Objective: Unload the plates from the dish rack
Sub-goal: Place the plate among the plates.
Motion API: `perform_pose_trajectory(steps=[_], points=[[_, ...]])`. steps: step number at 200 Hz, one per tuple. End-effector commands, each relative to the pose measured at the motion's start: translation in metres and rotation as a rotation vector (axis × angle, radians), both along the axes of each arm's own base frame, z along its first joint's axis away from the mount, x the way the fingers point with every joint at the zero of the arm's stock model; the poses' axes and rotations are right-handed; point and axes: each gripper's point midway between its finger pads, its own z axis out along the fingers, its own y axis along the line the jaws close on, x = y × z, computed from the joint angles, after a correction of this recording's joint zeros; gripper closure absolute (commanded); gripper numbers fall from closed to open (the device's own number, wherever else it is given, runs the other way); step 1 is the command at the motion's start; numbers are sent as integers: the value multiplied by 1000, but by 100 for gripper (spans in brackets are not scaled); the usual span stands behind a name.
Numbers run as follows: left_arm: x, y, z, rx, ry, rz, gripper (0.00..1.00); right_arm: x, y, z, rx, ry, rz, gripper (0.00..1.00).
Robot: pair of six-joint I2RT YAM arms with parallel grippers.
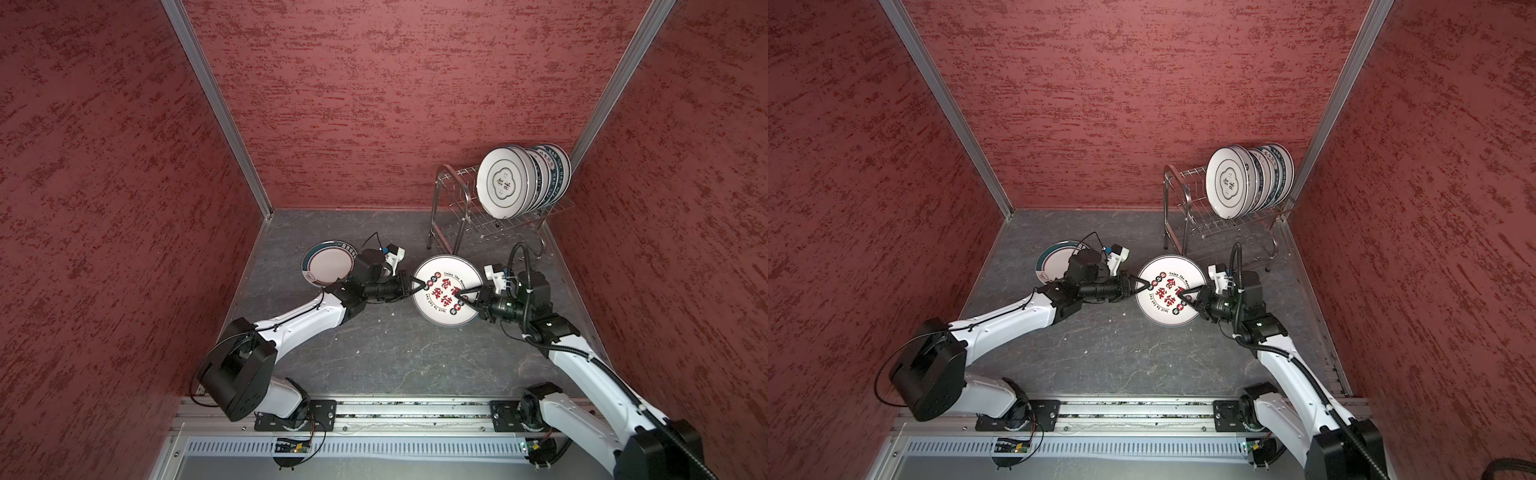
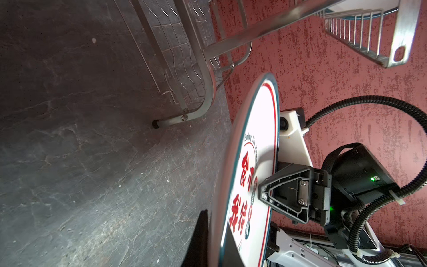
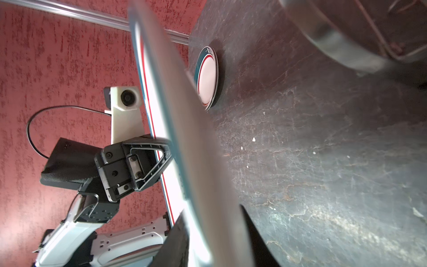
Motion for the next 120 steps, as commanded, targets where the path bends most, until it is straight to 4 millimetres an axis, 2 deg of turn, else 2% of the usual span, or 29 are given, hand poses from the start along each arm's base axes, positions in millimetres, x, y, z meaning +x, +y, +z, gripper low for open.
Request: perform_pose_trajectory(steps=[1, 30, 52, 74, 120], points=[[-5, 1, 12, -40, -20, -37, 100, 6, 4, 22, 18, -82, 14, 57], [-2, 16, 11, -34, -9, -7, 100, 7, 3, 25, 13, -89, 3, 39], [2, 34, 13, -11, -2, 23, 100, 11, -5, 15, -52, -45, -45, 30], [5, 60, 14, 15, 5, 81, 100, 19, -15, 5, -118, -11, -115, 28], [18, 144, 3, 71, 46, 291, 100, 28, -36, -19, -283, 43, -196, 29]])
